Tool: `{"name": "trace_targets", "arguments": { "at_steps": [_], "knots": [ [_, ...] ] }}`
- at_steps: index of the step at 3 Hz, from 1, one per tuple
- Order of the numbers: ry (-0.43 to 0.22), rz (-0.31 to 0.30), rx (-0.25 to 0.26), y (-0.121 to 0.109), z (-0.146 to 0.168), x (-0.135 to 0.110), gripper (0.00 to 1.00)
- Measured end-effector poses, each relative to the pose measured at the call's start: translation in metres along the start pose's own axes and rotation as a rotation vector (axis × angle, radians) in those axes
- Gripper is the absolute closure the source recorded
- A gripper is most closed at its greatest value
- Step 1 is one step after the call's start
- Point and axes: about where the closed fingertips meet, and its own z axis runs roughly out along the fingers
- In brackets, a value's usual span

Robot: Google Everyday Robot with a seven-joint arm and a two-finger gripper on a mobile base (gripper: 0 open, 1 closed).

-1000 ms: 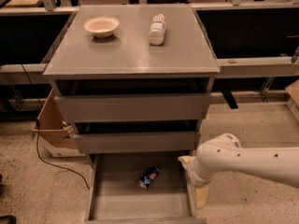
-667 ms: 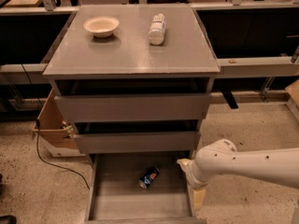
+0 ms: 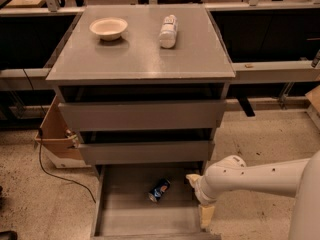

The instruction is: Pick pepsi can from bottom drawer and place on counter

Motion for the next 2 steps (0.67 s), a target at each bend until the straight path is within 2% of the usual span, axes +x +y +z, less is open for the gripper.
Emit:
{"name": "trace_targets", "arguments": {
  "at_steps": [1,2],
  "knots": [
    [-0.057,0.001,0.001,-0.007,0.03,-0.005,0.0],
    [-0.151,-0.014,0.007,-0.028,0.093,-0.01,0.0]
  ]
}}
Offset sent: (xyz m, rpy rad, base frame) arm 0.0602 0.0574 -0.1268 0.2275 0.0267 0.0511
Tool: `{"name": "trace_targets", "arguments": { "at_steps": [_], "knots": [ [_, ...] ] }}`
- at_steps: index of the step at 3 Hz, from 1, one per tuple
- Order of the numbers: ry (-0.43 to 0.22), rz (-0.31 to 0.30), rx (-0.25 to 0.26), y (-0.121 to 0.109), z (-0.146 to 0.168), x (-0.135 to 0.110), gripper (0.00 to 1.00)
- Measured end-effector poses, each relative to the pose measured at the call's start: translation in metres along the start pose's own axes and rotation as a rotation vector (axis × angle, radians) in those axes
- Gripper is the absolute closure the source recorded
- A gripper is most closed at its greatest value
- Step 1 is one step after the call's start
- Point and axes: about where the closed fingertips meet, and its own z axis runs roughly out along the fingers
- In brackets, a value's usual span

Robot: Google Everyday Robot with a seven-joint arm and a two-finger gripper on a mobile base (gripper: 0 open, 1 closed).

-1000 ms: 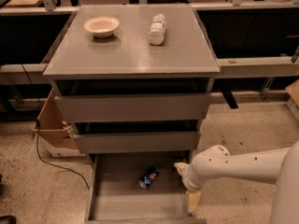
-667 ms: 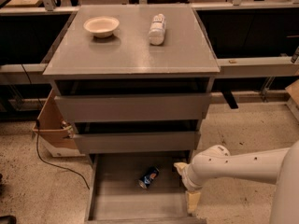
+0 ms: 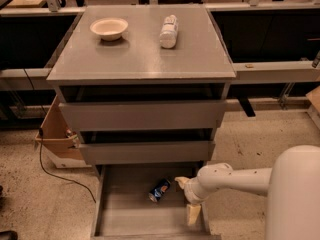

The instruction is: Pick pepsi can from bottom drawer and place on counter

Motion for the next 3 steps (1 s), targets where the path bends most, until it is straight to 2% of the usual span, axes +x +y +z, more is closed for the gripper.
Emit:
{"name": "trace_targets", "arguments": {
  "at_steps": [1,2,3],
  "knots": [
    [-0.041,-0.011,0.009,-0.008,0.036,0.006,0.0],
    [-0.061,-0.039,0.022,-0.026,0.087,0.002,0.0],
    [-0.065,-0.071,0.035,-0.043,0.118,-0.008,0.0]
  ]
}}
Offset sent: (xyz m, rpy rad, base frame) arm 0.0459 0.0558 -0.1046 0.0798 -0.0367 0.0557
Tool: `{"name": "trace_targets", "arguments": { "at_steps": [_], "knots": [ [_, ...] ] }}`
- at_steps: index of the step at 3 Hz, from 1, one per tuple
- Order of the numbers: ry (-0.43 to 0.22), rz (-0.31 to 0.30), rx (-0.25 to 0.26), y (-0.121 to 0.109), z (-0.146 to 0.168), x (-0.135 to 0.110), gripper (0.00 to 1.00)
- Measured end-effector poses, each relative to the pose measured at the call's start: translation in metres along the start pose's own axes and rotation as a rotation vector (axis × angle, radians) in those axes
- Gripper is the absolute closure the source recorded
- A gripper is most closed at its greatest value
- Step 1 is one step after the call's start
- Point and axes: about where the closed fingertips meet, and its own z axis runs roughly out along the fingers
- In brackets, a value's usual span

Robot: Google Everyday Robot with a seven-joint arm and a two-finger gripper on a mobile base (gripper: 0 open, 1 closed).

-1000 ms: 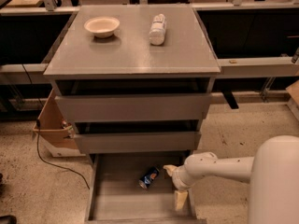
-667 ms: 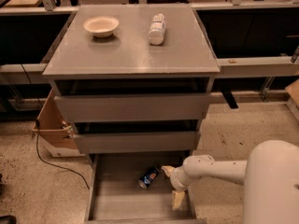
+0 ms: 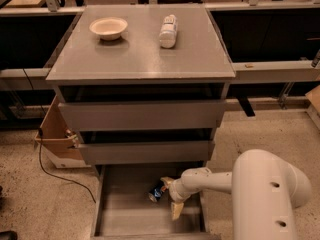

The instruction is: Pick pepsi can from bottom drawer and place on counter

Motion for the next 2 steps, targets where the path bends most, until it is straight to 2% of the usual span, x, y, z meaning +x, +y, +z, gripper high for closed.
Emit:
{"name": "trace_targets", "arguments": {
  "at_steps": [1,2],
  "knots": [
    [-0.019,-0.035,0.017,-0.019,0.028,-0.012,0.0],
    [-0.03,-0.064,-0.005,-0.035,0.069,-0.018,0.0]
  ]
}}
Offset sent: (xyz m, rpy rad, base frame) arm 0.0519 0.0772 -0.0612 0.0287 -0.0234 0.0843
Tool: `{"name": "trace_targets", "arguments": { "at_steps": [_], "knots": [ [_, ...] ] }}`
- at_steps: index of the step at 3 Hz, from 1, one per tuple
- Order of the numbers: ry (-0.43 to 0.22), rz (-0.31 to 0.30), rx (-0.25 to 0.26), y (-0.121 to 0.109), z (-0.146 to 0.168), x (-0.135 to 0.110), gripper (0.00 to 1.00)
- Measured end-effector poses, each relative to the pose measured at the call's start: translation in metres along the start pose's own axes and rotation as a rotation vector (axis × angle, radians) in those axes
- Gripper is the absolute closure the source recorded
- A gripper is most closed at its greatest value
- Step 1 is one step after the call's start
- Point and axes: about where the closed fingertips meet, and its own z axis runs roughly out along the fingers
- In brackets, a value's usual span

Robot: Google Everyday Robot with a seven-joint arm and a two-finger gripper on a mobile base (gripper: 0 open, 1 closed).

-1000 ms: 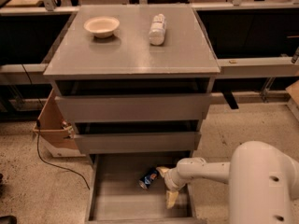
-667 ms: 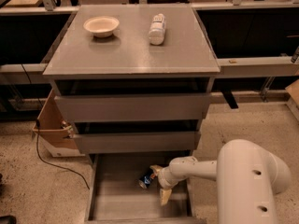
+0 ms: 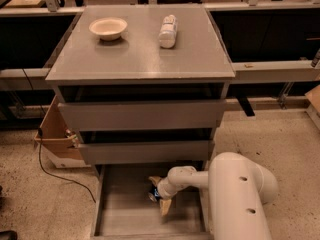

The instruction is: Pick pepsi can from bottom drawer and place on counter

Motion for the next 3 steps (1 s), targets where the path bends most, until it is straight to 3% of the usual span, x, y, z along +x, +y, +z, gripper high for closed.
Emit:
{"name": "trace_targets", "arguments": {
  "at_steps": [1,3],
  "knots": [
    [0.002,-0.013,-0.018,-0.008,0.024,0.004,0.0],
    [0.057,-0.029,-0.045,-0.011,0.052,0.037,0.04]
  ]
}}
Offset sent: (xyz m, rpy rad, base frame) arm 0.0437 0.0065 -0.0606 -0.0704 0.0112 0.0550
